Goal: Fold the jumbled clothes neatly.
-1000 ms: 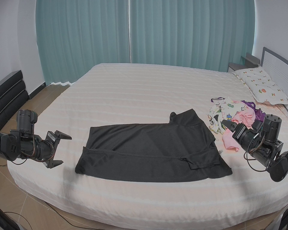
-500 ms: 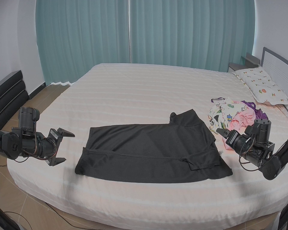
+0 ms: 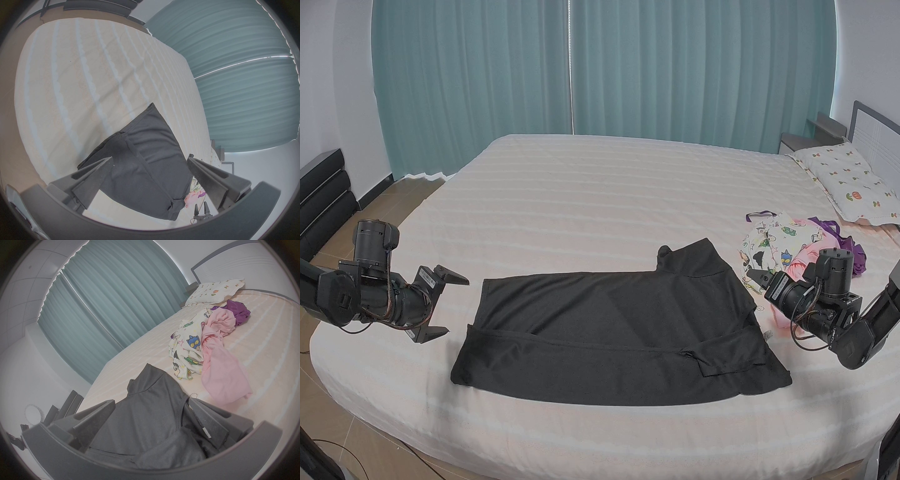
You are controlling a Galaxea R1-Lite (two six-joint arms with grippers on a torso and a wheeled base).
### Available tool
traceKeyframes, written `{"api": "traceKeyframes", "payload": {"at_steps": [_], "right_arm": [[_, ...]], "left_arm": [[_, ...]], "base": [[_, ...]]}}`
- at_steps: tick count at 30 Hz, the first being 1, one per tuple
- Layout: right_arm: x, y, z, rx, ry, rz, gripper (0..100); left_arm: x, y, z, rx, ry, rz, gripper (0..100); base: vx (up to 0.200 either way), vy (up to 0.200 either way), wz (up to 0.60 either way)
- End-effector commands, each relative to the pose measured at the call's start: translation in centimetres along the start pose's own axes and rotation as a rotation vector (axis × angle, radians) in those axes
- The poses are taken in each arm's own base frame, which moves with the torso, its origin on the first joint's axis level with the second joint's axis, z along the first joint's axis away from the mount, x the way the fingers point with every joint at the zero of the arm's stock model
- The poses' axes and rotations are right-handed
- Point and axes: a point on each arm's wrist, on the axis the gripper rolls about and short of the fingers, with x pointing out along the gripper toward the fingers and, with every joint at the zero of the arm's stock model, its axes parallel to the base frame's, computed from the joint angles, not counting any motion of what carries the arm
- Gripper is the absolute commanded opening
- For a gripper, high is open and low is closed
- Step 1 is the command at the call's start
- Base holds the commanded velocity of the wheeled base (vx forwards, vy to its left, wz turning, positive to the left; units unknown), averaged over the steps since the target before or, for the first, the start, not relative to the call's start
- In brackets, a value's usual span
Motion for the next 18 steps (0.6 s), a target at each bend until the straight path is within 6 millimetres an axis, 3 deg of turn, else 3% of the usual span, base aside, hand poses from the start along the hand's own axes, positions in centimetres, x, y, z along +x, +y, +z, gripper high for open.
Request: {"api": "traceKeyframes", "payload": {"at_steps": [1,3,9,18], "right_arm": [[0.7,-0.39,-0.43,-0.002,0.016,-0.016,100],[0.73,-0.41,-0.46,-0.002,0.017,-0.017,100],[0.79,-0.32,-0.51,-0.003,0.02,-0.013,100],[1.58,-0.69,-1.0,-0.008,0.038,-0.024,100]], "left_arm": [[1.11,0.34,0.18,-0.009,0.011,0.023,100],[1.35,0.36,0.3,-0.011,0.011,0.025,100],[1.45,0.33,0.24,-0.003,0.015,0.025,100],[1.94,0.3,0.53,-0.003,0.014,0.03,100]], "base": [[0.0,0.0,0.0],[0.0,0.0,0.0],[0.2,0.0,0.0],[0.0,0.0,0.0]]}}
